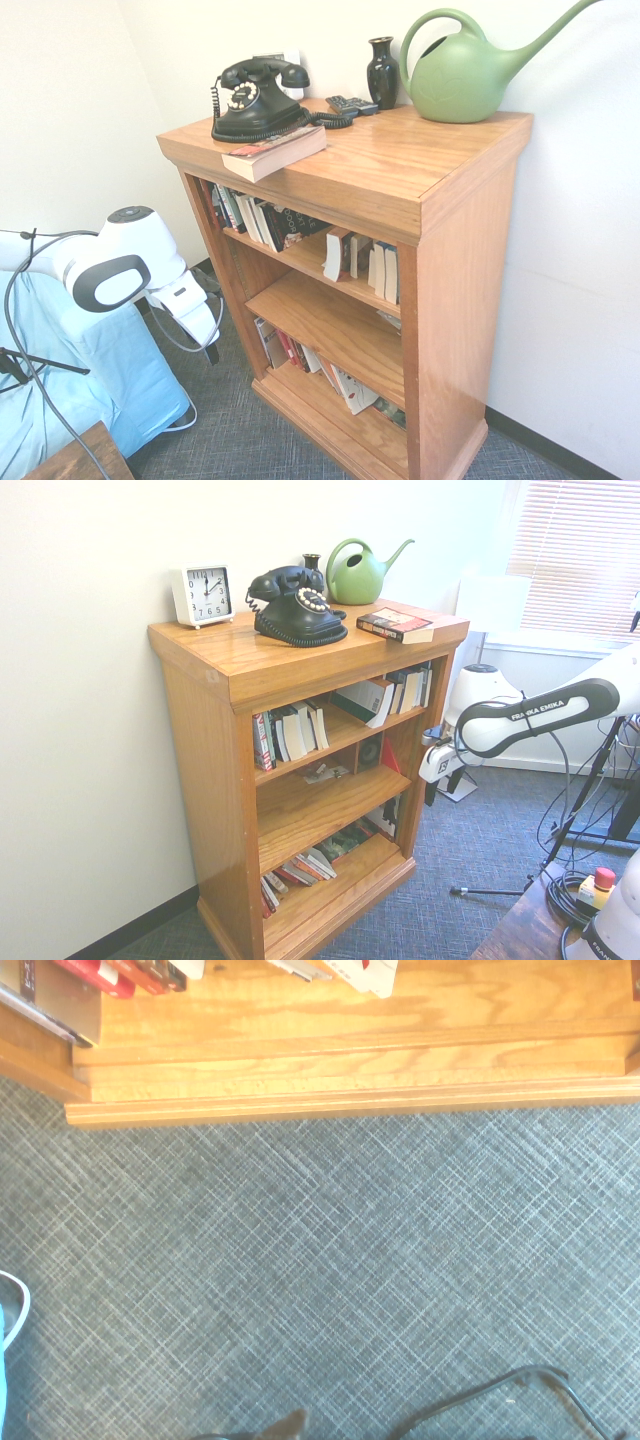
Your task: Organize the shelf
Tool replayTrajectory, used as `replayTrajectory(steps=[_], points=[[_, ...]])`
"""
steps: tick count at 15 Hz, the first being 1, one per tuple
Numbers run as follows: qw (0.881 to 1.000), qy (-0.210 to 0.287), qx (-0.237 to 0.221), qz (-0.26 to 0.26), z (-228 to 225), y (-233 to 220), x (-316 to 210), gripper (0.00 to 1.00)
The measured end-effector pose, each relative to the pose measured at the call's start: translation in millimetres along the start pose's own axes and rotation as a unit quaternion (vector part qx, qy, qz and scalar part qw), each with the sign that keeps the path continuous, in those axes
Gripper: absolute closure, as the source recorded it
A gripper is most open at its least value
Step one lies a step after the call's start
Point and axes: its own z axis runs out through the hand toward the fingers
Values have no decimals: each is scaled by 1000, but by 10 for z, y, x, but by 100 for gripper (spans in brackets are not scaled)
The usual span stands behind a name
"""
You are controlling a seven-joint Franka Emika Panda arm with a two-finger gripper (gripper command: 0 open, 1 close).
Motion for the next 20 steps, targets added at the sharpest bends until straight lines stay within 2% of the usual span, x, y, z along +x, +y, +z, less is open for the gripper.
replayTrajectory(steps=[6, 9, 11, 15, 17, 20], points=[[1000, 28, -10, 1, -91, -45, 48, 0], [996, 89, -27, -13, -318, -57, 145, 0], [988, 143, -42, -26, -603, -4, 247, 0], [965, 248, -73, -49, -1399, 90, 340, 0], [943, 311, -95, -69, -1764, 109, 331, 0], [910, 379, -133, -102, -1964, 96, 294, 0]])
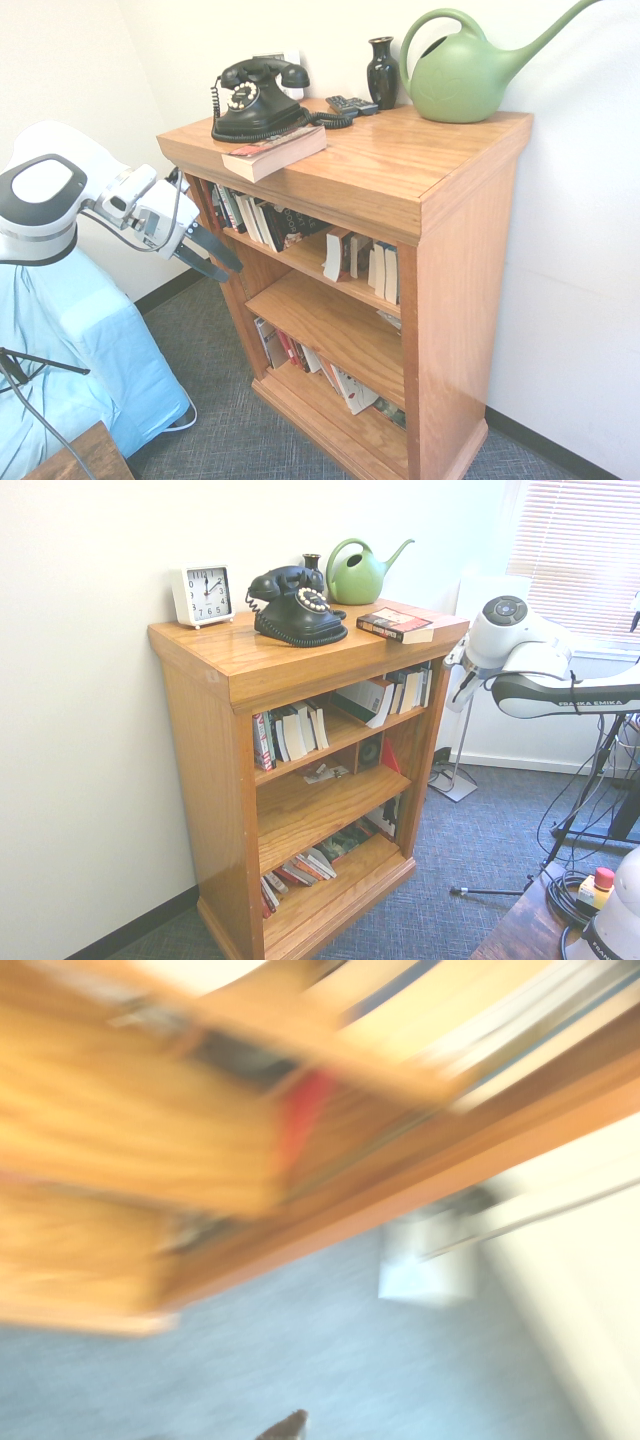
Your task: Organize the shelf
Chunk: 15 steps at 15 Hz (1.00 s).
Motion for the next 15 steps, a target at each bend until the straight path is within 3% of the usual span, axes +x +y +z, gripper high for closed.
replayTrajectory(steps=[3, 6, 9, 12, 15], points=[[996, 74, -35, -42, -120, 2, 91, 0], [983, 153, -59, -85, -277, -69, 172, 0], [961, 234, -69, -130, -417, -240, 179, 0], [930, 317, -52, -178, -443, -430, 148, 0], [917, 339, -26, -207, -365, -502, 125, 0]])
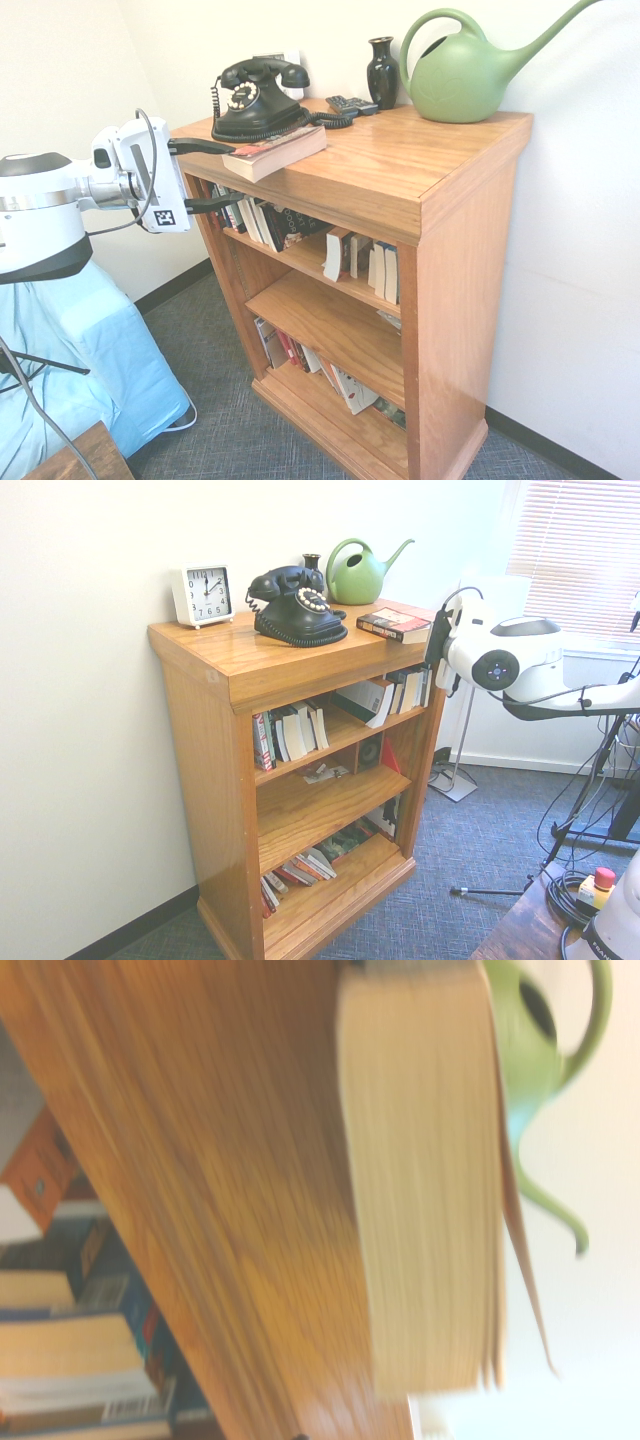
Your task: Organize the shelf
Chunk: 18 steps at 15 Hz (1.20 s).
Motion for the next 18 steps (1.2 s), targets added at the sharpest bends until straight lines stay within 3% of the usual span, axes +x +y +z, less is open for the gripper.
replayTrajectory(steps=[6, 7, 18], points=[[997, 43, 70, -7, -25, -64, 69, 0], [996, 47, 75, -7, -39, -82, 110, 100], [996, 54, 74, -17, 207, -198, 416, 100]])
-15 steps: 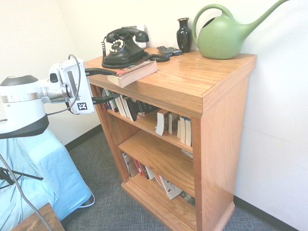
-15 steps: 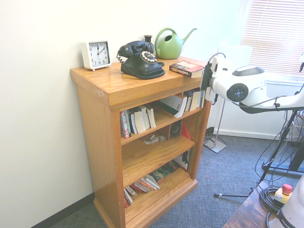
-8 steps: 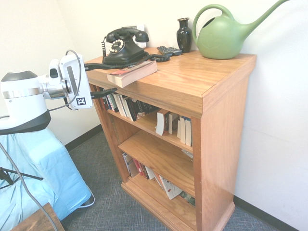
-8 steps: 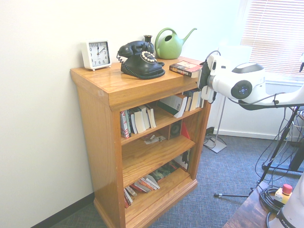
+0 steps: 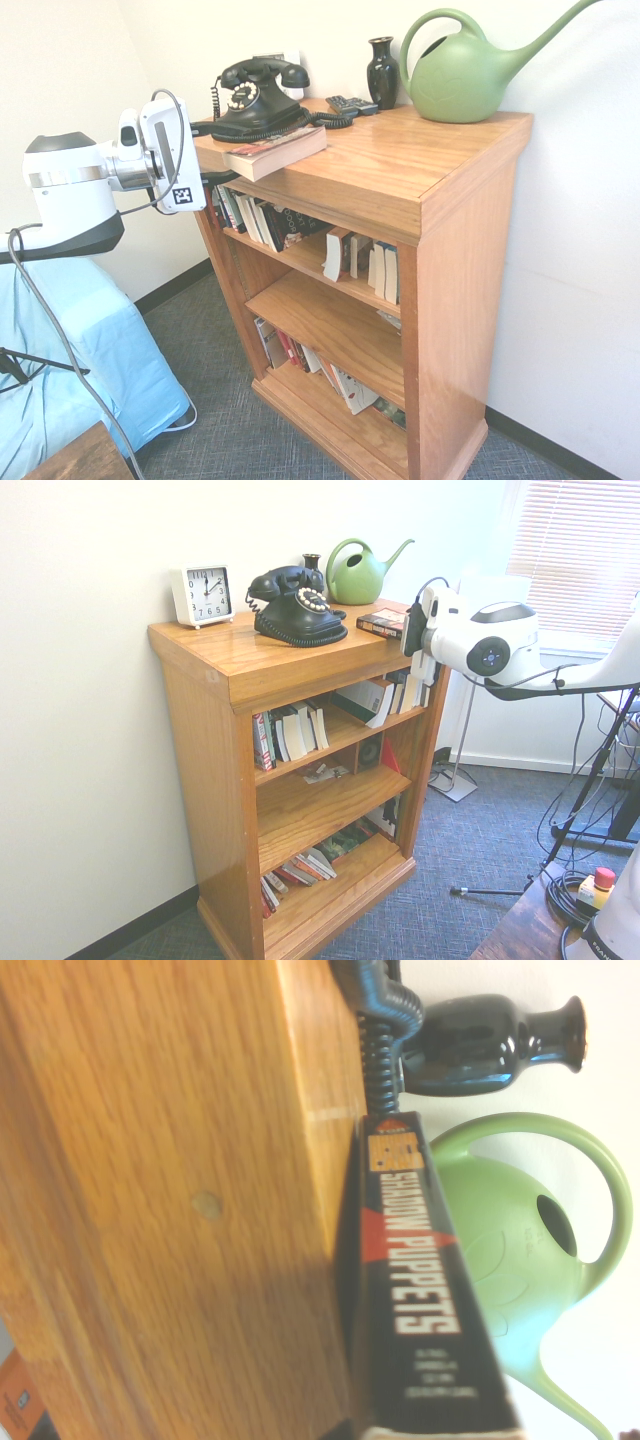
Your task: Organize the shelf
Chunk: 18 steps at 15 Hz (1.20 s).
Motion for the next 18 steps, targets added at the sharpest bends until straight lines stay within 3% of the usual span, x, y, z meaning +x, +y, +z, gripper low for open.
replayTrajectory(steps=[12, 16, 18], points=[[1000, -6, 7, 17, -91, -95, -44, 100], [997, -14, 1, 77, -476, 150, 60, 100], [991, -29, 6, 132, -721, 398, 122, 100]])
